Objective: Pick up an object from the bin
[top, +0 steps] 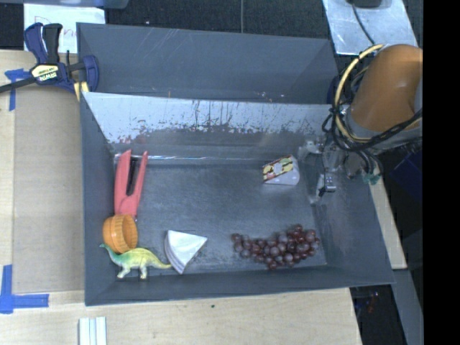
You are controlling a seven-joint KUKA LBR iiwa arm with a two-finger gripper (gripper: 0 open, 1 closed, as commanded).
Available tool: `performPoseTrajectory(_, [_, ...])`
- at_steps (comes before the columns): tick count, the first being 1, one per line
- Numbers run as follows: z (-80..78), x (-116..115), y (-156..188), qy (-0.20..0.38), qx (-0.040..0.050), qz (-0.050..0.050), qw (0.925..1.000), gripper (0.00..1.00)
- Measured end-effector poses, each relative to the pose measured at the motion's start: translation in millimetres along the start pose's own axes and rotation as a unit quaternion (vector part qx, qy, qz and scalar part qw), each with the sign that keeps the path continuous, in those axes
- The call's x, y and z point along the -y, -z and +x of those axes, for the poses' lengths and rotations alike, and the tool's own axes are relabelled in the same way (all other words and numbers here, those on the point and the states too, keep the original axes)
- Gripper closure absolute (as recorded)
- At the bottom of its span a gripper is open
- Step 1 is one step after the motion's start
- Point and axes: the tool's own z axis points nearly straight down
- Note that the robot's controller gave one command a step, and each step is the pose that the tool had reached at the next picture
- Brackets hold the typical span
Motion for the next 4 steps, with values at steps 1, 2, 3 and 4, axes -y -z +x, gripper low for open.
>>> performPoseTrajectory(1, [-2.1,0,5,0.002,0.0041,0.001,1.0,0.0])
performPoseTrajectory(2, [46.9,6,-61,0.135,0.0054,0.002,0.9909,0.0])
performPoseTrajectory(3, [60.5,5,-53,0.144,0.0057,0.002,0.9896,0.0])
performPoseTrajectory(4, [90.7,-30,-48,0.326,0.0041,0.002,0.9454,0.0])
